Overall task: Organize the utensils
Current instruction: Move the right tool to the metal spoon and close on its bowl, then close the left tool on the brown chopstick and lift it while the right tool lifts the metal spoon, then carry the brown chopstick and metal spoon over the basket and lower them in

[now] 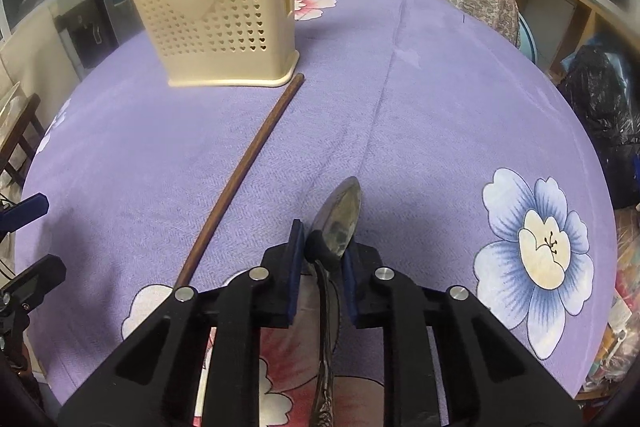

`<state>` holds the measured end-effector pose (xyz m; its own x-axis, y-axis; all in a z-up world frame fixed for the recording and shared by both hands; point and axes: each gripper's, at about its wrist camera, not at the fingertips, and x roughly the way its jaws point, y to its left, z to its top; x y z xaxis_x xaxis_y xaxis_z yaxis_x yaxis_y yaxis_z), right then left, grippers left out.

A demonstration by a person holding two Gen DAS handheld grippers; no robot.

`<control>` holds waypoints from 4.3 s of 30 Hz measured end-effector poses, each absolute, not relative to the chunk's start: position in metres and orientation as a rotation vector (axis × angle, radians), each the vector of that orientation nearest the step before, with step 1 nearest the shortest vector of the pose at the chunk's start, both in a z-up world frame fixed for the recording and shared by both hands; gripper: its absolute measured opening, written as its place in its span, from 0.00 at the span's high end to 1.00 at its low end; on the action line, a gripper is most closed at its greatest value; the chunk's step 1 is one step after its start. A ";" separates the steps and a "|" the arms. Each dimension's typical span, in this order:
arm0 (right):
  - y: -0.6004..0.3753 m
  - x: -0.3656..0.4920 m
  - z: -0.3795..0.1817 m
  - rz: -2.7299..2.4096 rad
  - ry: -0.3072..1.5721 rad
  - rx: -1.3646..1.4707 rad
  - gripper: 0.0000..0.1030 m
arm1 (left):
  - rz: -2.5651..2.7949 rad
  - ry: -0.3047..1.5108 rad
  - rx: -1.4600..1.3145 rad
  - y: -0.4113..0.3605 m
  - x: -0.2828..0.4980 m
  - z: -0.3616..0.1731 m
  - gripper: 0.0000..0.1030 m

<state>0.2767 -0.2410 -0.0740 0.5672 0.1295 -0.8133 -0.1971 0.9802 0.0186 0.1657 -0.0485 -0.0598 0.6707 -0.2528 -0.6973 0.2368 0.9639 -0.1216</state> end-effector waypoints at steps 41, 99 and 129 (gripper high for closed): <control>-0.241 0.259 -0.074 0.341 0.967 -0.165 0.53 | -0.305 0.806 -0.018 -0.064 0.165 -0.060 0.16; -0.266 0.219 0.031 0.344 0.636 0.142 0.62 | -0.334 0.413 -0.047 -0.071 0.197 0.085 0.92; -0.188 0.334 0.163 0.362 0.310 0.055 0.63 | -0.218 0.147 -0.110 -0.052 0.284 0.198 0.92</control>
